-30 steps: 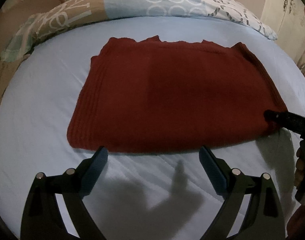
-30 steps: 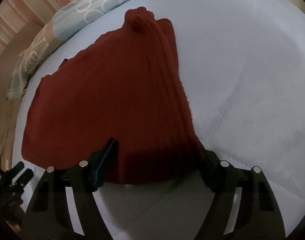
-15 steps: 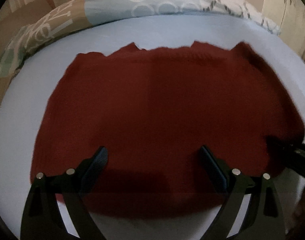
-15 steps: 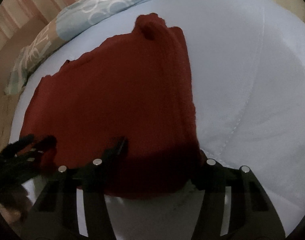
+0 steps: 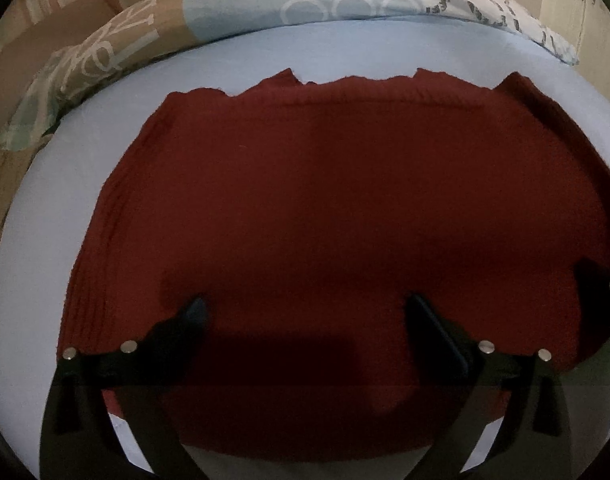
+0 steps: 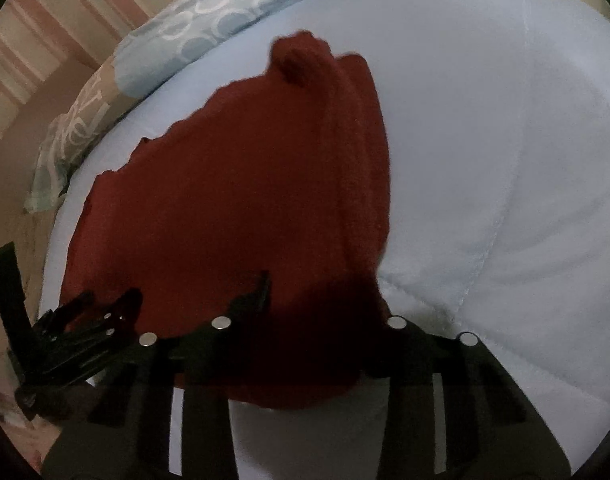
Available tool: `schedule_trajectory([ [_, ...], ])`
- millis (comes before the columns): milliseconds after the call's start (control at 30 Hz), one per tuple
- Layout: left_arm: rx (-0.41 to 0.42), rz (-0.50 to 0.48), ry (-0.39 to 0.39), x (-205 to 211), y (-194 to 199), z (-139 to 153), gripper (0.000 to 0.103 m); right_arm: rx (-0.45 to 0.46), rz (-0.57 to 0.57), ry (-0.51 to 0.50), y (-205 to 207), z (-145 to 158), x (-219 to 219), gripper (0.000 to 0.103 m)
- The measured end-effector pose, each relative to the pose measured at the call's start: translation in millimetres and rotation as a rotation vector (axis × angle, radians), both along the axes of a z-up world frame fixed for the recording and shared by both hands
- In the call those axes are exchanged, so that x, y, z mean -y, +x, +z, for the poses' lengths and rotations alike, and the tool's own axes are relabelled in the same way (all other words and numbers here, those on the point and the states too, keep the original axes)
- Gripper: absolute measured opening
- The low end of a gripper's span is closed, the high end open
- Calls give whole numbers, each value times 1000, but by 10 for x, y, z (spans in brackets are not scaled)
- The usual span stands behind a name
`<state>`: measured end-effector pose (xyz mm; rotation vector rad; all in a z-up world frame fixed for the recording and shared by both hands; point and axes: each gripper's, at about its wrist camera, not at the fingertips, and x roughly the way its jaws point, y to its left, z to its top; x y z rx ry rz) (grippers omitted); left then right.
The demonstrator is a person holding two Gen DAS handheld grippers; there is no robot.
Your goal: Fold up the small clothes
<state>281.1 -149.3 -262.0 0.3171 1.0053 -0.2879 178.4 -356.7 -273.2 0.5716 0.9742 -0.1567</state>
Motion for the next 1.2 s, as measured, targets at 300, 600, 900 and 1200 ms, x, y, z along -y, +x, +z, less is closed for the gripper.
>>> schedule_trajectory([
  [300,0,-6,9,17,2,-19,102,147,18,-220,-84,369,-348,31],
  [600,9,-1,16,34,2,-41,102,178,56,-277,45,501,-501,31],
  [900,24,-17,-18,-27,-10,-28,102,250,110,-273,113,623,-681,29],
  [1200,87,-42,-64,-599,-11,389,101,333,170,-262,280,897,-1128,24],
])
